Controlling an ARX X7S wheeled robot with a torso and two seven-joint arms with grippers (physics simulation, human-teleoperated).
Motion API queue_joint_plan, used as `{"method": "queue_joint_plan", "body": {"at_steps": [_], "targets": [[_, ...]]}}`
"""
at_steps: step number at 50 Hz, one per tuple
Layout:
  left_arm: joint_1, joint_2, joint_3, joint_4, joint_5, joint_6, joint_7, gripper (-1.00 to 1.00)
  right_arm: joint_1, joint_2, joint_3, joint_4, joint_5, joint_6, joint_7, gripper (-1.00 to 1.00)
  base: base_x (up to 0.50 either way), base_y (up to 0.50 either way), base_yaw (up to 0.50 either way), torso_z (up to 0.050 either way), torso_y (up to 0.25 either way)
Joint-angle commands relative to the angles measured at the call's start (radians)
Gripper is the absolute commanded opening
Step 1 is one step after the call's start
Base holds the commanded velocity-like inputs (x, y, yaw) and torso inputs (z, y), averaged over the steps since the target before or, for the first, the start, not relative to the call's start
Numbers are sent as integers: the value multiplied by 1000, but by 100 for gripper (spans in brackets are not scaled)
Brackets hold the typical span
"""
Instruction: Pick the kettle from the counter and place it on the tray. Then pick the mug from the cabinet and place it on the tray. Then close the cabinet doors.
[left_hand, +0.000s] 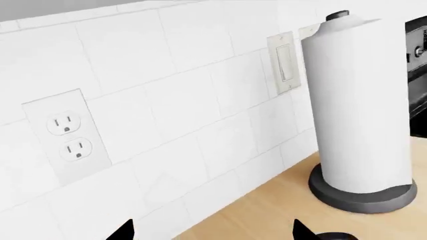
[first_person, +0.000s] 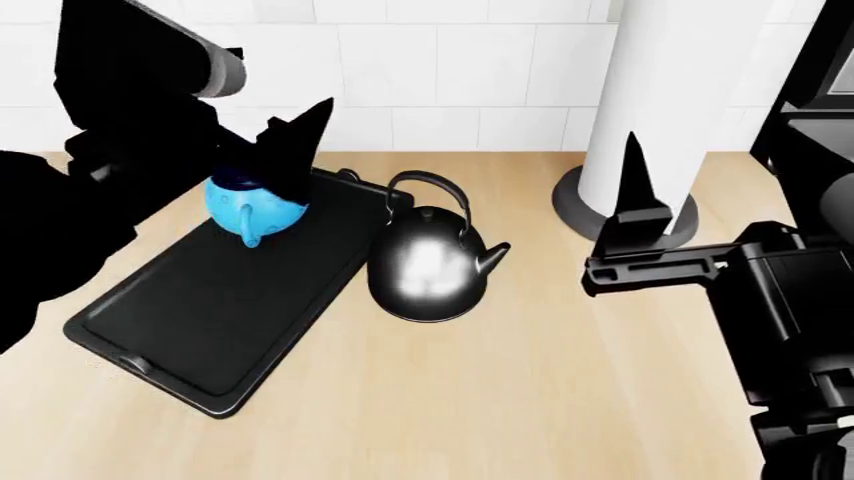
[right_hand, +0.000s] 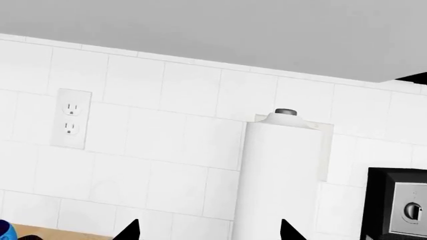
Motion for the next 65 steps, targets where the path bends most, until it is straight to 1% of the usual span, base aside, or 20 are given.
{"method": "queue_joint_plan", "body": {"at_steps": [1, 7, 16, 27, 38, 49, 50, 52, 55, 65], "targets": [[44, -11, 46, 18, -12, 21, 89, 100, -15, -2, -3, 7, -15, -10, -12, 100, 0, 0, 0, 0, 0], [35, 13, 93, -16, 13, 32, 127, 100, -21, -3, -5, 14, -22, -14, -19, 100, 0, 0, 0, 0, 0], [18, 49, 149, -63, 47, 31, 143, 100, -30, -4, -6, 24, -30, -23, -28, 100, 0, 0, 0, 0, 0], [41, 77, 216, -89, 87, 50, 163, 100, -35, 1, -3, 26, -30, -28, -27, 100, 0, 0, 0, 0, 0], [46, 95, 246, -109, 105, 57, 168, 100, -48, 4, -2, 30, -40, -38, -34, 100, 0, 0, 0, 0, 0], [17, 129, 273, -157, 141, 67, 163, 100, -60, 3, -3, 37, -52, -47, -41, 100, 0, 0, 0, 0, 0], [14, 133, 276, -160, 145, 68, 160, 100, -61, 3, -3, 38, -54, -48, -42, 100, 0, 0, 0, 0, 0], [-4, 173, 303, -210, 185, 86, 149, 100, -79, 4, -2, 43, -67, -60, -50, 100, 0, 0, 0, 0, 0], [-13, 196, 320, -242, 208, 99, 144, 100, -90, 6, 0, 45, -74, -67, -54, 100, 0, 0, 0, 0, 0], [-19, 224, 340, -285, 233, 121, 143, 100, -104, 9, 3, 50, -84, -80, -61, 100, 0, 0, 0, 0, 0]]}}
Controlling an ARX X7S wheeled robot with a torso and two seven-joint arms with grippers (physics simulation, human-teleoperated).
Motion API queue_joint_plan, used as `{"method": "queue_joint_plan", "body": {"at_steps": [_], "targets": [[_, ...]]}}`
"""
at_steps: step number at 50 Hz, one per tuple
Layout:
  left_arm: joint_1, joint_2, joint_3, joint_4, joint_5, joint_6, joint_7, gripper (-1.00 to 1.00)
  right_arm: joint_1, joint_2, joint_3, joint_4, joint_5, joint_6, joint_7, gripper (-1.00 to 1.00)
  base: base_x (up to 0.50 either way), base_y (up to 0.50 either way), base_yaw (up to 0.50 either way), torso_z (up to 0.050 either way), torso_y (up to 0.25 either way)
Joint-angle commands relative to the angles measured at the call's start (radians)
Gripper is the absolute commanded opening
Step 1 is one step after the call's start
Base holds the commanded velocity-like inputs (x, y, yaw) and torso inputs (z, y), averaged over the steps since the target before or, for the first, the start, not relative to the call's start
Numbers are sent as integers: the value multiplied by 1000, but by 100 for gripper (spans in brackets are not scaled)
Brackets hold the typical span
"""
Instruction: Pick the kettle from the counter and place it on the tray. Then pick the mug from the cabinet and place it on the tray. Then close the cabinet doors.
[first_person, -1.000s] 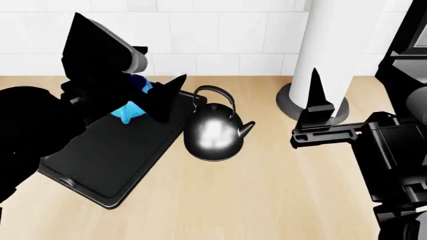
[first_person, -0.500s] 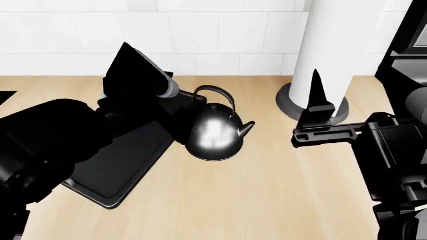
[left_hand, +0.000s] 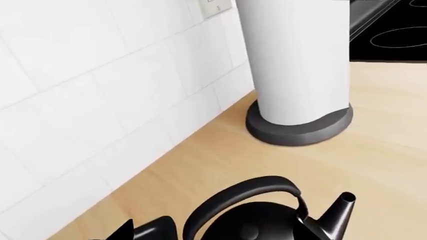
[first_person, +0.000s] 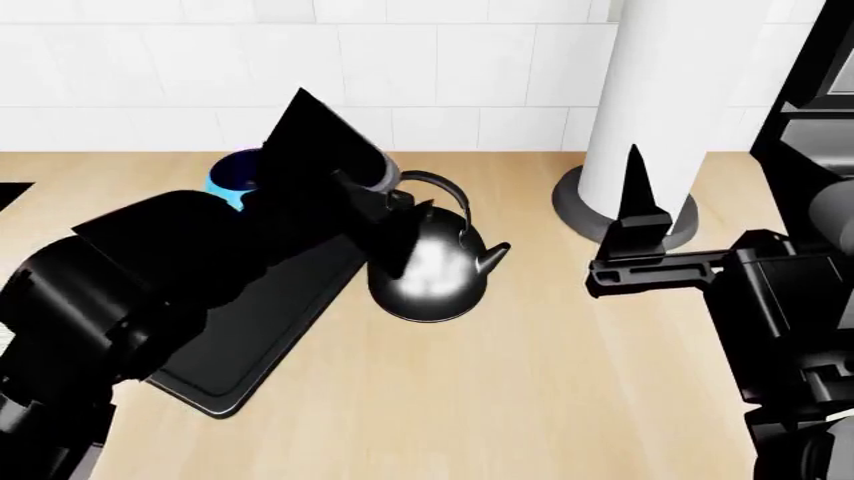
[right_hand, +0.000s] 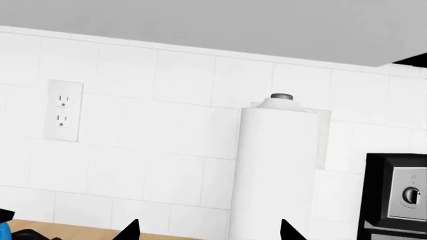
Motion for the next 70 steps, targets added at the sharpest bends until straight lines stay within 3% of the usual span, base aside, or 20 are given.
{"method": "queue_joint_plan", "body": {"at_steps": [1, 61, 62, 70], "targets": [[-16, 43, 34, -61, 43, 26, -6, 100, -21, 3, 3, 6, -15, -16, -9, 100, 0, 0, 0, 0, 0], [-40, 147, 103, -254, 147, 123, -41, 100, -68, 8, 11, 25, -43, -60, -35, 100, 0, 0, 0, 0, 0], [-39, 149, 104, -256, 148, 122, -43, -100, -69, 7, 10, 25, -43, -60, -35, 100, 0, 0, 0, 0, 0], [-32, 147, 101, -251, 142, 119, -48, -100, -73, 6, 9, 26, -46, -63, -36, 100, 0, 0, 0, 0, 0]]}}
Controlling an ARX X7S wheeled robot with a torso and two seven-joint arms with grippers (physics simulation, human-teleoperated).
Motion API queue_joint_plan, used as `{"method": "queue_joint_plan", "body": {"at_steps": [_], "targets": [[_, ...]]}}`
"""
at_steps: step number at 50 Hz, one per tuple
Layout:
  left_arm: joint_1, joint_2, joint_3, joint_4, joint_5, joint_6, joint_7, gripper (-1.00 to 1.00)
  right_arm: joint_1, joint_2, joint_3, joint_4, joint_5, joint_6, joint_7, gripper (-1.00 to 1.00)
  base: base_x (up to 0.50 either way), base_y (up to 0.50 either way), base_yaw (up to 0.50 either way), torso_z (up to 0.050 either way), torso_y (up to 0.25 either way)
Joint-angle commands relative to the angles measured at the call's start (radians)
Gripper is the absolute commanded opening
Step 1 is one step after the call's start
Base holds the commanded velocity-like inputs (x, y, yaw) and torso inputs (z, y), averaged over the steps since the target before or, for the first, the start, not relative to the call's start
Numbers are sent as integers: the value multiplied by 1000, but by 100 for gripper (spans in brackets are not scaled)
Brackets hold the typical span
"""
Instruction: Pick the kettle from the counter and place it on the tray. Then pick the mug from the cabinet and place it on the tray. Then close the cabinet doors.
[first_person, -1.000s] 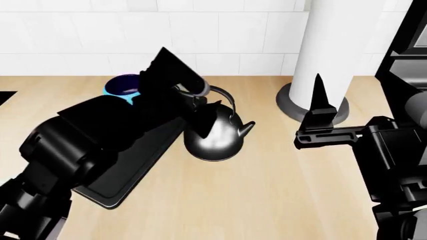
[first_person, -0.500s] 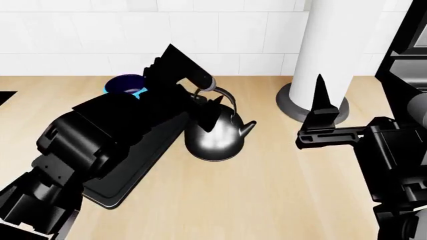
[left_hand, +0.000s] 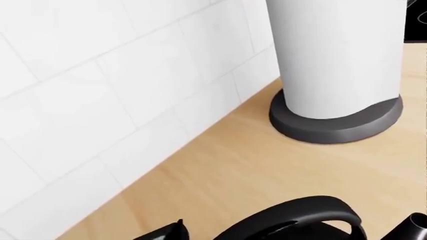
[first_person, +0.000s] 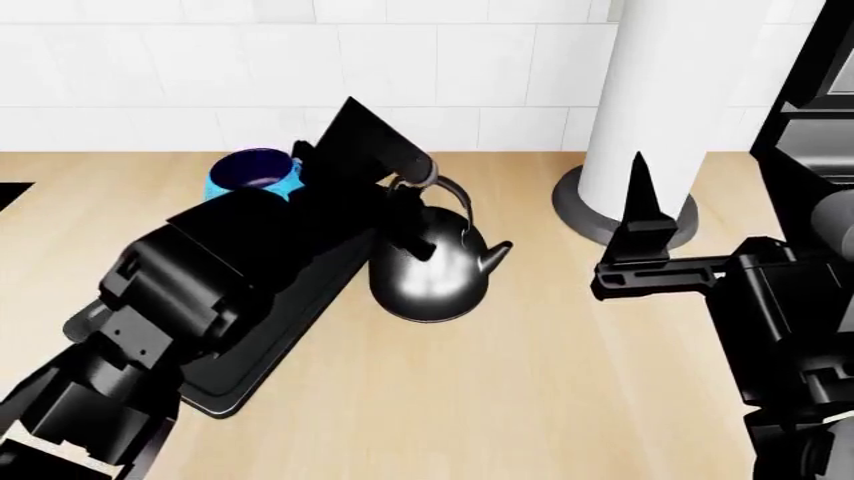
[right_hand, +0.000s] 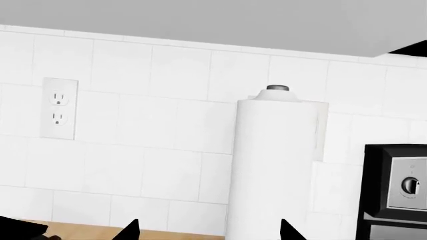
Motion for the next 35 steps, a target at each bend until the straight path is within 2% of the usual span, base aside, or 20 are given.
{"method": "queue_joint_plan", "body": {"at_steps": [1, 19, 35], "targets": [[7, 3, 2, -7, 1, 2, -8, -100, -8, -2, -2, 3, -7, -6, -5, 100, 0, 0, 0, 0, 0], [0, 0, -15, 2, -7, 4, -22, -100, -10, -5, -5, 9, -12, -8, -8, 100, 0, 0, 0, 0, 0], [-75, -30, -81, 172, -74, -100, -80, -100, 0, -3, -2, -1, 3, -5, -1, 100, 0, 0, 0, 0, 0]]}}
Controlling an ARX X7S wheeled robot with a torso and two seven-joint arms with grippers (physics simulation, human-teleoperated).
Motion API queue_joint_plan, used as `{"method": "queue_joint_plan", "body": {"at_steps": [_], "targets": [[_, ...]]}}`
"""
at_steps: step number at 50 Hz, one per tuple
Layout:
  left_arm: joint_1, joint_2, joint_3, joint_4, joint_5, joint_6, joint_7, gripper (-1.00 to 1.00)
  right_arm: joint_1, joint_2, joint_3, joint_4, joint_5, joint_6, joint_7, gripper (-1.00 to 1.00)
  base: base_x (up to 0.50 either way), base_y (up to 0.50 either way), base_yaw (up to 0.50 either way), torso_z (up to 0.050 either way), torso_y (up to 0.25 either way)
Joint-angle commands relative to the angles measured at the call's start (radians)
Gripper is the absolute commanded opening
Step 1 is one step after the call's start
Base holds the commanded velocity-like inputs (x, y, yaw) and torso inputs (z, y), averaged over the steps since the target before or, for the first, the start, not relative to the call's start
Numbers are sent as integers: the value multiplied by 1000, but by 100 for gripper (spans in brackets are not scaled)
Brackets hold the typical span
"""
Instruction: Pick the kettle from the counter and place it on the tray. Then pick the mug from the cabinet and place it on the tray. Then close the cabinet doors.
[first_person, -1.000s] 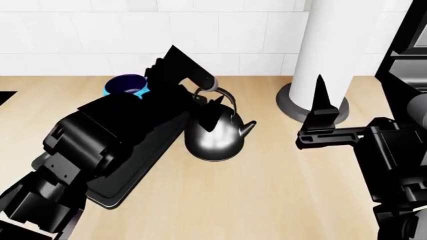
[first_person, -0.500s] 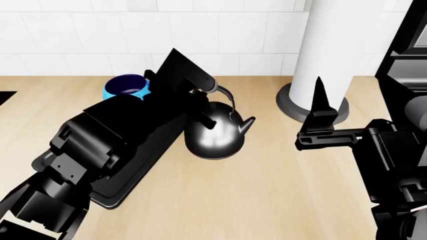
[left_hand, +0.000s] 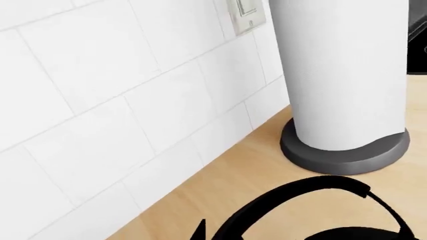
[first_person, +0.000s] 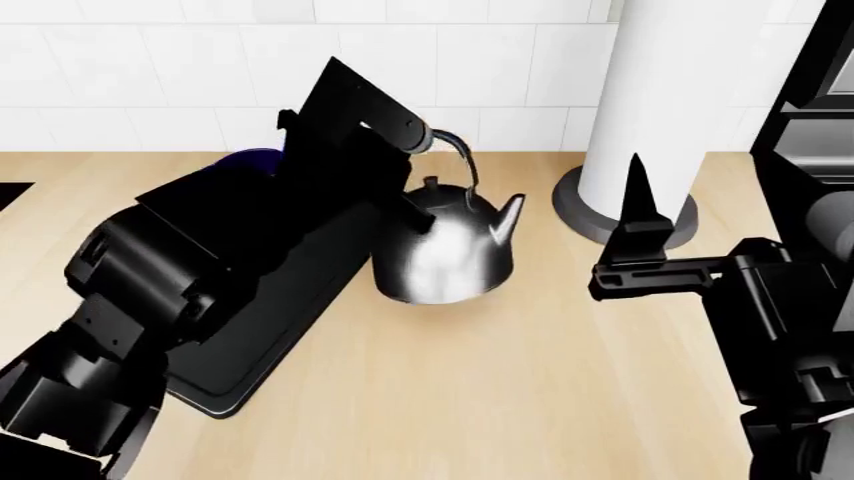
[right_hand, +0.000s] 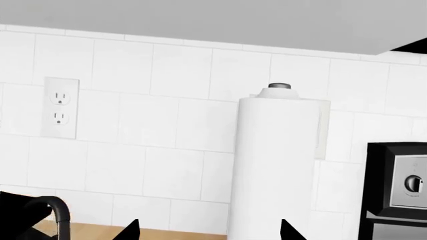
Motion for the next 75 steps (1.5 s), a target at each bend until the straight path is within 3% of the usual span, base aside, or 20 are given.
{"method": "queue_joint_plan", "body": {"at_steps": [1, 16, 37, 51, 75], "targets": [[-37, -17, -35, 105, -41, -59, -37, -100, 2, 4, 4, -7, 9, -1, 4, 100, 0, 0, 0, 0, 0], [-93, -73, -82, 316, -119, -191, -95, -100, -10, 36, 37, -29, 38, -23, 19, 100, 0, 0, 0, 0, 0], [-136, -203, -202, 463, -212, -315, -151, -100, -61, 57, 64, -38, 28, -65, 19, 100, 0, 0, 0, 0, 0], [-108, -298, -263, 515, -245, -347, -172, -100, -52, 36, 44, -28, 16, -56, 11, 100, 0, 0, 0, 0, 0], [64, -465, -359, 568, -265, -324, -203, -100, -38, -9, 6, 11, -15, -43, -15, 100, 0, 0, 0, 0, 0]]}}
